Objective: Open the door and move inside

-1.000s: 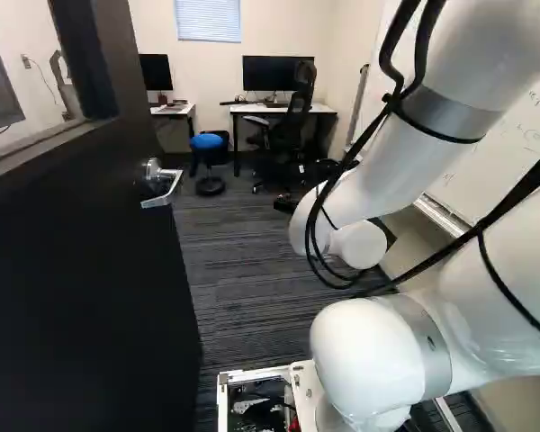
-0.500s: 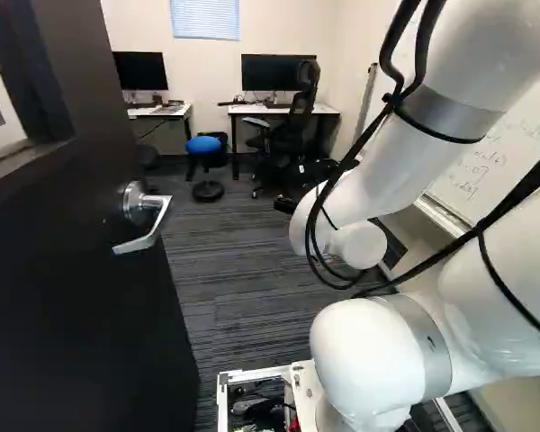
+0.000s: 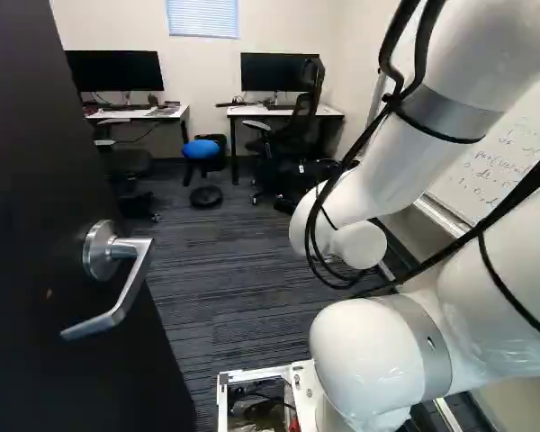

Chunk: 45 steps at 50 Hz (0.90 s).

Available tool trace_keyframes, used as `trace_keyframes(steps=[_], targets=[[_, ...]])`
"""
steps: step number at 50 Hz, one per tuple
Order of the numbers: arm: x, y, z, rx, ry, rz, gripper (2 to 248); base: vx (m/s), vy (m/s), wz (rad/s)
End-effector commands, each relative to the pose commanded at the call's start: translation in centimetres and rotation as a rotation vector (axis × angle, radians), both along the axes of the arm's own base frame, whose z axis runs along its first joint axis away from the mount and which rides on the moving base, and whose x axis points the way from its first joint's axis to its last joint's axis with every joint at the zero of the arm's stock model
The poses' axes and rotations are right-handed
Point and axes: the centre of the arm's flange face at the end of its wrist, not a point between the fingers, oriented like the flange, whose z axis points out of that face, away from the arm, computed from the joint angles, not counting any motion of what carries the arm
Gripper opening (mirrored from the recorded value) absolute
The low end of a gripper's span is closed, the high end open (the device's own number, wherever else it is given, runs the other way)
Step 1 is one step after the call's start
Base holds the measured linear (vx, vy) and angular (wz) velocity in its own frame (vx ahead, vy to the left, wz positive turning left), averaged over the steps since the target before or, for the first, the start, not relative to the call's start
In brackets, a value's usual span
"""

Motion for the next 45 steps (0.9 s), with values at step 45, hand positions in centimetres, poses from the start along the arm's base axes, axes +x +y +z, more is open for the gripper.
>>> trace_keyframes(steps=[45], targets=[[0.00, 0.00, 0.00, 0.000, 0.000, 0.000, 247, 0.212, 0.004, -0.002]])
